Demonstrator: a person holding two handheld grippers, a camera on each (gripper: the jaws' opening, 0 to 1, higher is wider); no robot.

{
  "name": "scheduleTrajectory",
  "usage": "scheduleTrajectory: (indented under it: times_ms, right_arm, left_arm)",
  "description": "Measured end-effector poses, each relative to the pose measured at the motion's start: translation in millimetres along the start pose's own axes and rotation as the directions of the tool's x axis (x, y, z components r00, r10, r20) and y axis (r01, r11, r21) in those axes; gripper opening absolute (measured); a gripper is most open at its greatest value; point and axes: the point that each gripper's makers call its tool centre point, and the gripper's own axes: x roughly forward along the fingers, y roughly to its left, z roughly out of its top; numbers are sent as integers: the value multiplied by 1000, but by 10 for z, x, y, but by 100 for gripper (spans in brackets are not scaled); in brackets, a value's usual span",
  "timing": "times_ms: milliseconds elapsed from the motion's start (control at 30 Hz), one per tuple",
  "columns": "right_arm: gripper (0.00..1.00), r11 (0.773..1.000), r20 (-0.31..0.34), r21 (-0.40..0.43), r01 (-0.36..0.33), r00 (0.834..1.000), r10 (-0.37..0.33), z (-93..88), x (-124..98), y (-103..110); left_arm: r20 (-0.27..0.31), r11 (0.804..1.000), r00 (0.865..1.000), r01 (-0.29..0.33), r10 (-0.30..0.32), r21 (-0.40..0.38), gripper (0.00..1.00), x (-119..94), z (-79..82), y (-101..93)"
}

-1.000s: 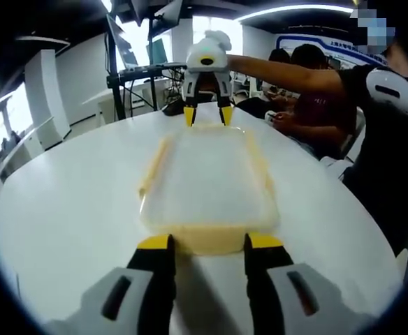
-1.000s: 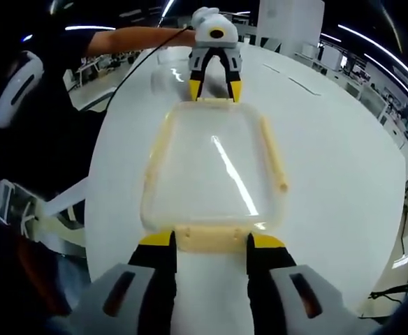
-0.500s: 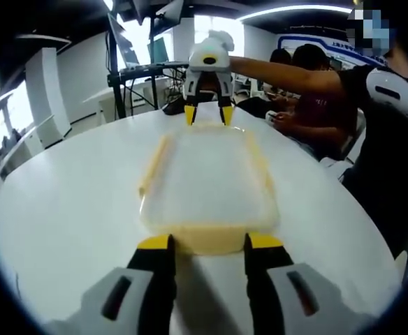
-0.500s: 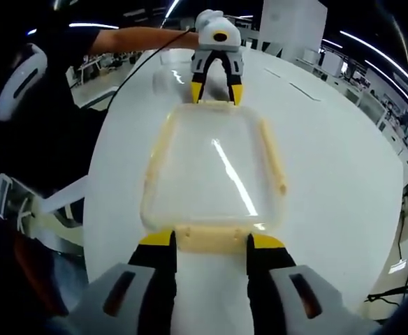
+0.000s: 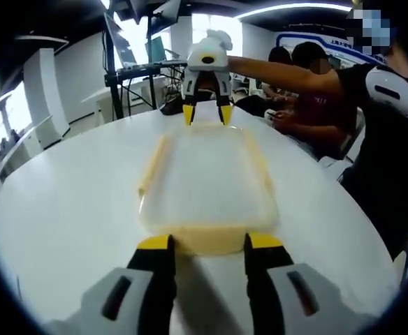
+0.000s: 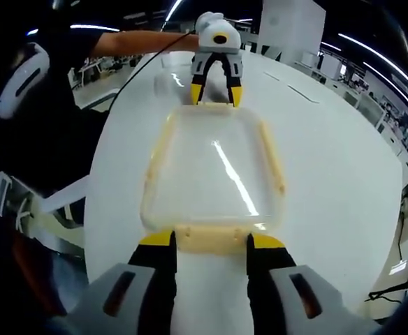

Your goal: Snap each plastic latch of the storage box into its locked position after aligning the lid with the box until every specified latch is closed and the lid sits flush.

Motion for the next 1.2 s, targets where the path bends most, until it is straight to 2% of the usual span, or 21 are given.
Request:
scheduleTrajectory:
  times_ms: [167, 433, 767, 1200]
  right_arm:
    - [38, 1000, 30, -3, 1, 1000, -1, 95, -4, 1]
    - [38, 1000, 36, -24, -3, 999, 4, 286, 1, 19]
    - [38, 999, 27, -49, 5, 1000, -3, 416, -99, -39]
    - [38, 996, 15, -94, 11, 1000, -9, 747, -130, 24]
  left_arm:
    - [-4, 1000, 1000, -11, 11, 5, 37, -85, 9, -26]
    - [4, 999, 999, -38, 38, 0, 37, -269, 3, -67]
    - [1, 998, 998, -65, 65, -2, 37, -428, 39, -100]
    - [8, 995, 995, -103, 103, 1, 37, -719, 118, -198]
